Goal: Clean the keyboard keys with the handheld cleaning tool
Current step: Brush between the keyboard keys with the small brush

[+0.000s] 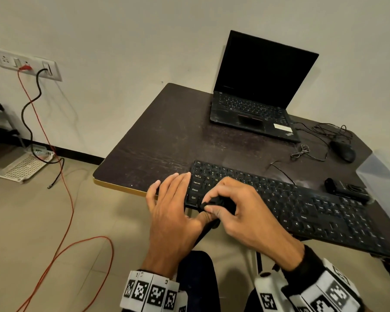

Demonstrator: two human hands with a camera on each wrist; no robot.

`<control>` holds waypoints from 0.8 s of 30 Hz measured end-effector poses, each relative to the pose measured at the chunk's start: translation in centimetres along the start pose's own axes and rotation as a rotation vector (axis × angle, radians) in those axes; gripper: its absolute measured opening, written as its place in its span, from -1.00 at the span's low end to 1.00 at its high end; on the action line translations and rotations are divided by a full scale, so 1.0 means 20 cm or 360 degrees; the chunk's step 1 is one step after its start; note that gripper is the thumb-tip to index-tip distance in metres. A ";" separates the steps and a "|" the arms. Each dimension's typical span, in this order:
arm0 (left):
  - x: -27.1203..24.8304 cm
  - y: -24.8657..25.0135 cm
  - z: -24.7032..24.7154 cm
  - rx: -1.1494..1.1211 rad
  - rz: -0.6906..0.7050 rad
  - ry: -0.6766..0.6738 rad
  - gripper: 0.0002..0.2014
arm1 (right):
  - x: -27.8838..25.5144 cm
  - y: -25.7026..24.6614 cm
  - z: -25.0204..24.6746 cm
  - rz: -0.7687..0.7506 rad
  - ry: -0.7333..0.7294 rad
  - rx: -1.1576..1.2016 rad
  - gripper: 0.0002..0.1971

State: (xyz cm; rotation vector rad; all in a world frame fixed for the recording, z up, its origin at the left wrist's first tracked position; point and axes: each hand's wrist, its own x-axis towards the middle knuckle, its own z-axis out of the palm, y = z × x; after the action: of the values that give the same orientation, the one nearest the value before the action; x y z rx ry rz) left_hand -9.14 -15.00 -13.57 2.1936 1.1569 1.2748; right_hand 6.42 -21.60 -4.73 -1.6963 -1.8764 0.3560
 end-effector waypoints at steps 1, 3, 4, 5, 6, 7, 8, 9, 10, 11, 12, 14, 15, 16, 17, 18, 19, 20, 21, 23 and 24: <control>0.00 0.00 0.00 0.0003 0.0000 -0.0008 -0.04 | -0.02 0.00 -0.01 0.0006 -0.0014 0.0000 -0.92; 0.00 0.00 0.00 0.0021 -0.0004 -0.0010 -0.04 | -0.02 0.05 -0.04 0.0067 0.0120 -0.0040 -0.91; 0.01 -0.01 0.00 0.0032 -0.0015 -0.0011 -0.03 | 0.00 0.07 -0.06 0.0106 0.0211 -0.0069 -0.90; 0.01 -0.01 0.00 0.0041 -0.0023 -0.0016 -0.03 | 0.01 0.09 -0.06 0.0133 0.0259 -0.0089 -0.87; 0.01 -0.01 0.00 0.0045 -0.0022 -0.0018 -0.02 | 0.01 0.08 -0.05 0.0136 0.0243 -0.0091 -0.86; 0.01 -0.01 0.00 0.0044 -0.0012 -0.0017 -0.01 | 0.00 0.07 -0.04 0.0113 0.0178 -0.0081 -0.86; 0.01 -0.01 0.00 0.0044 -0.0006 -0.0019 -0.01 | -0.02 0.06 -0.04 0.0092 0.0112 -0.0061 -0.86; 0.01 -0.01 0.00 0.0043 -0.0008 -0.0026 -0.02 | -0.04 0.06 -0.04 0.0093 0.0085 -0.0031 -0.86; 0.01 -0.01 0.00 0.0039 -0.0012 -0.0030 -0.02 | -0.05 0.08 -0.05 0.0122 0.0110 -0.0008 -0.85; 0.01 0.00 0.00 0.0030 -0.0015 -0.0026 -0.01 | -0.04 0.10 -0.07 0.0155 0.0178 -0.0010 -0.85; 0.01 0.00 0.00 0.0030 -0.0020 -0.0019 0.00 | -0.02 0.11 -0.08 0.0177 0.0253 -0.0033 -0.84; 0.01 0.00 0.00 0.0038 -0.0019 -0.0020 0.01 | 0.00 0.10 -0.06 0.0178 0.0307 -0.0047 -0.86; 0.01 0.00 0.00 0.0034 -0.0009 -0.0019 0.01 | -0.01 0.08 -0.04 0.0151 0.0263 -0.0012 -0.88; 0.01 0.00 0.00 0.0032 0.0004 -0.0015 0.02 | -0.03 0.05 -0.02 0.0105 0.0195 0.0028 -0.89; 0.01 0.00 -0.01 0.0033 0.0010 -0.0020 0.02 | -0.05 0.03 0.00 0.0070 0.0138 0.0056 -0.90; 0.01 0.00 -0.01 0.0040 0.0011 -0.0028 0.02 | -0.07 0.04 0.00 0.0069 0.0125 0.0068 -0.89; 0.01 0.00 -0.01 0.0048 0.0005 -0.0031 0.02 | -0.06 0.06 -0.01 0.0091 0.0167 0.0058 -0.87; 0.00 0.00 0.00 0.0052 -0.0010 -0.0029 0.02 | -0.04 0.08 -0.03 0.0124 0.0237 0.0019 -0.86; 0.01 0.00 0.00 0.0052 -0.0017 -0.0035 0.02 | -0.01 0.10 -0.04 0.0150 0.0314 -0.0029 -0.86; 0.00 0.00 0.00 0.0055 -0.0018 -0.0030 0.02 | 0.03 0.09 -0.03 0.0134 0.0318 -0.0070 -0.89; 0.00 0.00 0.00 0.0046 -0.0010 -0.0019 0.02 | 0.03 0.07 -0.01 0.0101 0.0248 -0.0049 -0.91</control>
State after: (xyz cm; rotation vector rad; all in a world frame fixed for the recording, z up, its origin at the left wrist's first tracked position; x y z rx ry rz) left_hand -9.15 -15.09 -13.53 2.2138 1.1839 1.2481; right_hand 7.59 -20.85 -5.27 -1.7545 -1.7269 0.2144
